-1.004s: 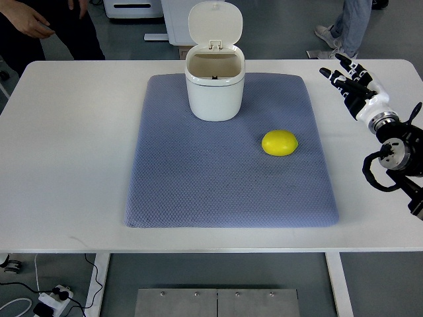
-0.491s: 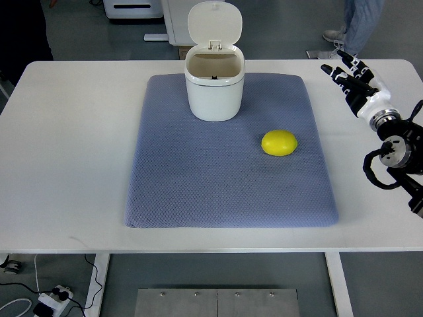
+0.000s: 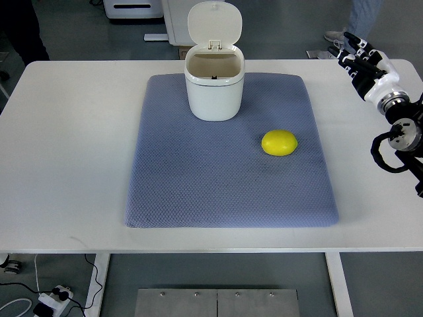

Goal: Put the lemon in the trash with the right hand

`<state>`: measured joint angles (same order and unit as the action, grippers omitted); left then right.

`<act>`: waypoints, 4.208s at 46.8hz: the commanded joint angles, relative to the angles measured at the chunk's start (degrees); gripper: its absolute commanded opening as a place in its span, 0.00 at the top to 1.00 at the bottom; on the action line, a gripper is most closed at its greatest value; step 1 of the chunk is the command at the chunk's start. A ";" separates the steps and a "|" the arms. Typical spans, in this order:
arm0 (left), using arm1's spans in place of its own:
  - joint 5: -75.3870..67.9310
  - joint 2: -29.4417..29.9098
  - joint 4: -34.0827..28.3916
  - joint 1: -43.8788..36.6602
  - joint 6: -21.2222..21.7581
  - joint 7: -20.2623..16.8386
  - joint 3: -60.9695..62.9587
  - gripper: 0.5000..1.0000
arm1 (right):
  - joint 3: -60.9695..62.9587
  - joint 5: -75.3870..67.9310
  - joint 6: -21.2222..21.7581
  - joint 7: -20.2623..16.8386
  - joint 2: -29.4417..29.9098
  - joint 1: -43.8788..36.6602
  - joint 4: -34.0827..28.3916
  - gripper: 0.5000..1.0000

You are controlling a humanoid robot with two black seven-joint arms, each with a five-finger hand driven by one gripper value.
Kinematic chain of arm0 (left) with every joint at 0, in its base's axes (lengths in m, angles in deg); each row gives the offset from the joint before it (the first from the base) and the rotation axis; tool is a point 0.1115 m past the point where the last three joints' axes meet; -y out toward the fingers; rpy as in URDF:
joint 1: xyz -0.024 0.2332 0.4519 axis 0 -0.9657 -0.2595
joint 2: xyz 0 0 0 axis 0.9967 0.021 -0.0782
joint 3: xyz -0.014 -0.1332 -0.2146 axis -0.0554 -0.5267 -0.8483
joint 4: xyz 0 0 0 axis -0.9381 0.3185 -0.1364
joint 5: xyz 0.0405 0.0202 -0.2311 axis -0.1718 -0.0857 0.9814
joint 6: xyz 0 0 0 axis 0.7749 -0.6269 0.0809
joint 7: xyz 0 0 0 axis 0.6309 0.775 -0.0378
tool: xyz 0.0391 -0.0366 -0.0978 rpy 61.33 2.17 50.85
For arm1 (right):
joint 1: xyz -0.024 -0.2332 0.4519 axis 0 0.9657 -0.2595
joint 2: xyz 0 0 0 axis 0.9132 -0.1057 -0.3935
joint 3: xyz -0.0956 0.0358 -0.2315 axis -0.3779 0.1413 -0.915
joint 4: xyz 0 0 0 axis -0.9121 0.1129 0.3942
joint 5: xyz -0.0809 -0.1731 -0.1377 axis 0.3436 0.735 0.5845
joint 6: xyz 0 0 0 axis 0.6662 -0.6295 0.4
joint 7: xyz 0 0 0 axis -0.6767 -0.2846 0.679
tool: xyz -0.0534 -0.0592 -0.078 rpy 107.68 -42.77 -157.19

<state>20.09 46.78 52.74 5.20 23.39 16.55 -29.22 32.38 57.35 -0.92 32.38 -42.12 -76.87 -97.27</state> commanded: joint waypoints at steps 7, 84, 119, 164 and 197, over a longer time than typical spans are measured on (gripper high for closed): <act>-0.01 0.00 0.00 0.06 0.00 -0.01 0.00 0.00 | -0.28 0.02 5.03 4.14 -1.11 -1.23 0.16 0.00; -0.01 0.00 0.00 0.06 0.00 -0.01 0.00 0.00 | -28.22 28.23 -13.16 13.28 -22.03 4.75 -32.63 0.01; -0.01 0.00 0.00 0.06 0.00 0.00 0.00 0.00 | -40.18 27.79 -18.79 9.59 -8.67 -3.51 -21.29 0.10; -0.01 0.00 0.00 0.06 0.00 0.00 0.00 0.00 | -41.94 27.79 -18.79 9.50 -8.14 -3.60 -20.41 0.28; -0.01 0.00 0.00 0.06 0.00 -0.01 0.00 0.00 | -42.38 27.70 -18.79 9.41 -6.91 -4.04 -20.50 0.40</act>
<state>20.08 46.78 52.74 5.24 23.40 16.56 -29.22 -10.00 85.05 -19.71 41.80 -49.43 -80.80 -117.72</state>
